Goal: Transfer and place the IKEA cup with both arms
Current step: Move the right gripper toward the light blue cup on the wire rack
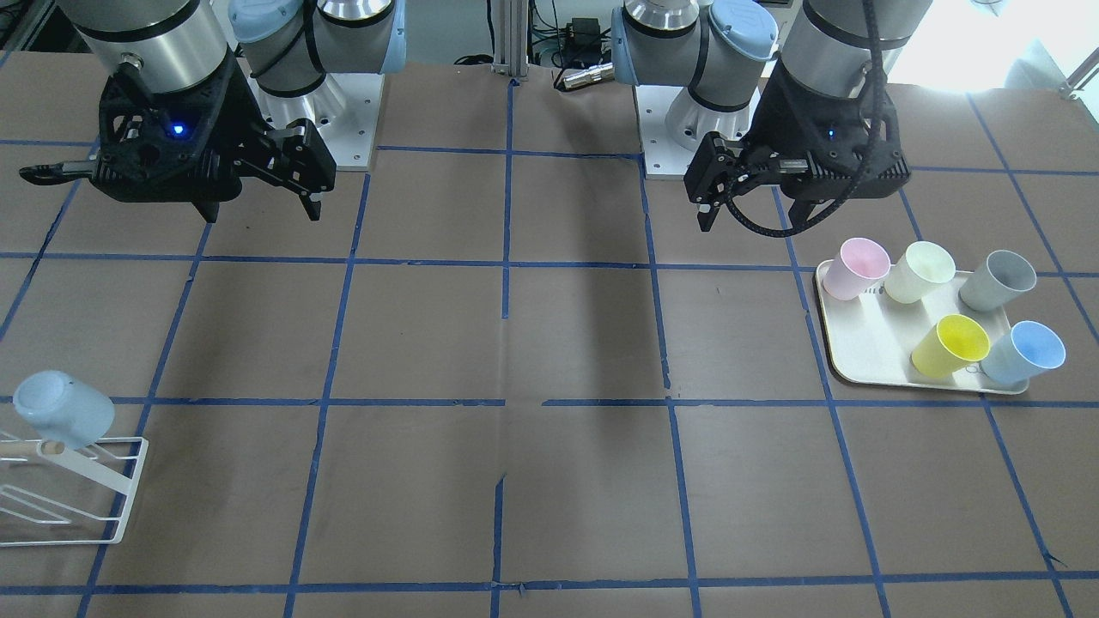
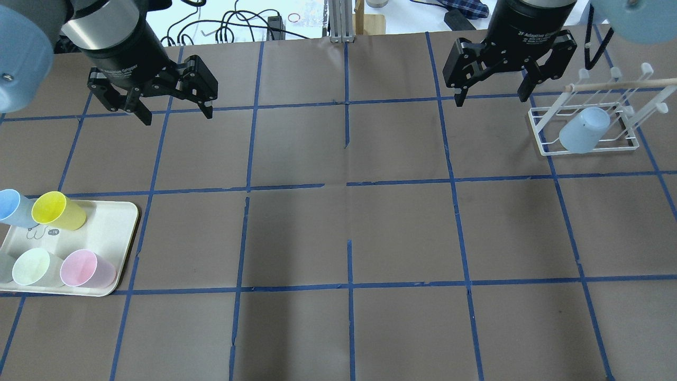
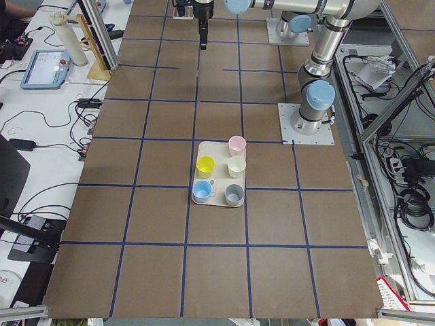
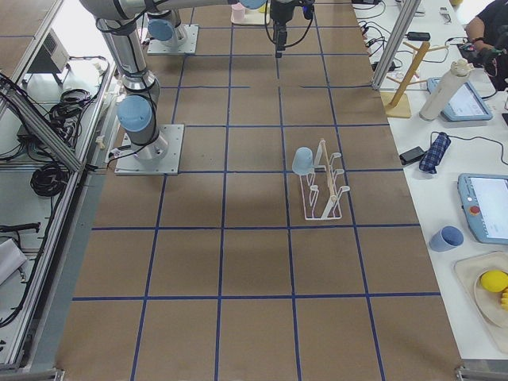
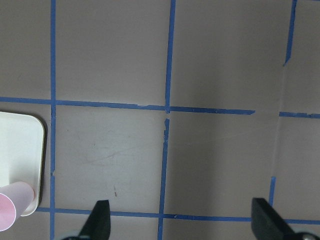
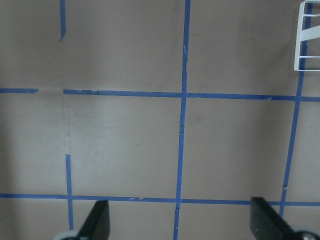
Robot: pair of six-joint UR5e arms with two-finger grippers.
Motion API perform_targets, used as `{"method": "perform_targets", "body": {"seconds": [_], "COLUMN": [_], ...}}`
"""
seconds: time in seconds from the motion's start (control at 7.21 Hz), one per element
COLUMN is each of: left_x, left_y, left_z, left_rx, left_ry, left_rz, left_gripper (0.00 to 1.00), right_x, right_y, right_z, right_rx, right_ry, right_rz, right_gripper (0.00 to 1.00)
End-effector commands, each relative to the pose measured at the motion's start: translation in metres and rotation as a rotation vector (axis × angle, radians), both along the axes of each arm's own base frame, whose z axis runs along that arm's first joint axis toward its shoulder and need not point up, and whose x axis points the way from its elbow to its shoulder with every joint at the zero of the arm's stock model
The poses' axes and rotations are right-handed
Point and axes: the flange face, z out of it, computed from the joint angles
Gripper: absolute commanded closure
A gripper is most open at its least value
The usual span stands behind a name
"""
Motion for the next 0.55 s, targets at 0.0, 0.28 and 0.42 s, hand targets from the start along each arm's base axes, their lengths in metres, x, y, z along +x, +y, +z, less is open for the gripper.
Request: {"method": "perform_targets", "body": {"seconds": [0.0,0.28,0.42], "left_x": [0.002,0.001,0.002], "left_y": [0.003,0.009,0.008], "left_z": [0.003,0.008,0.007], "left_rx": [0.010,0.024,0.024], "left_ry": [-0.003,-0.003,-0.002], "left_rz": [0.003,0.001,0.004], "left_gripper": [0.00,0.00,0.00], "right_x": [0.004,0.002,-0.008], "right_y": [0.003,0.001,-0.008], "right_z": [0.002,0.001,0.012], "right_rx": [-0.002,-0.004,-0.061], "right_ry": [-0.001,-0.002,-0.001], "right_rz": [0.002,0.001,-0.016], "right_gripper": [0.00,0.00,0.00]}}
